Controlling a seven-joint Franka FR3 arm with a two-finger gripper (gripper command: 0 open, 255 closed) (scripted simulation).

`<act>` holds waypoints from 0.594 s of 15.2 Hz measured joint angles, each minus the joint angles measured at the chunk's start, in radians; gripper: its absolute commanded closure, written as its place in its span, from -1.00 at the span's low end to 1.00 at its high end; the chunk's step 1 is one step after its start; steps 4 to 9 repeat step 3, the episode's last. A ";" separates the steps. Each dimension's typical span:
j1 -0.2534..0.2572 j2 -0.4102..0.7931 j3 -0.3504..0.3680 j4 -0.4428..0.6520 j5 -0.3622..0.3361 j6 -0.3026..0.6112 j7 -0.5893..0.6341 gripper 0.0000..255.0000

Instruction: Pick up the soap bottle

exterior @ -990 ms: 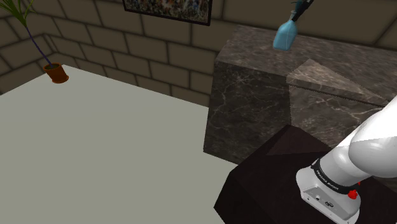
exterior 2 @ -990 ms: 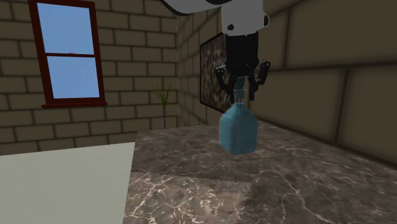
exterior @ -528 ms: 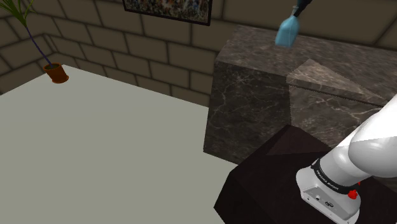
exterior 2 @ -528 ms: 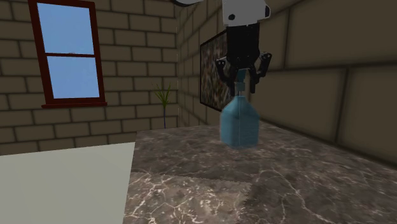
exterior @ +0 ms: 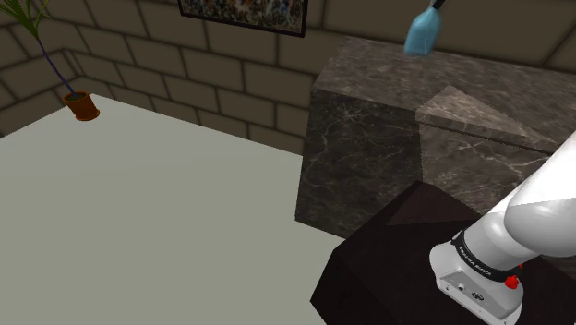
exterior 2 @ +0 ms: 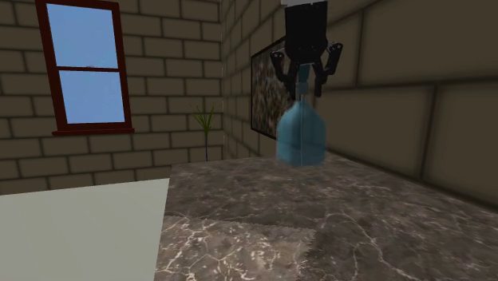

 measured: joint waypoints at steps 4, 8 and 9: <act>-0.008 0.015 -0.003 0.051 0.011 -0.040 0.001 1.00; -0.008 0.015 -0.003 0.051 0.011 -0.040 0.001 1.00; -0.008 0.015 -0.003 0.051 0.011 -0.040 0.001 1.00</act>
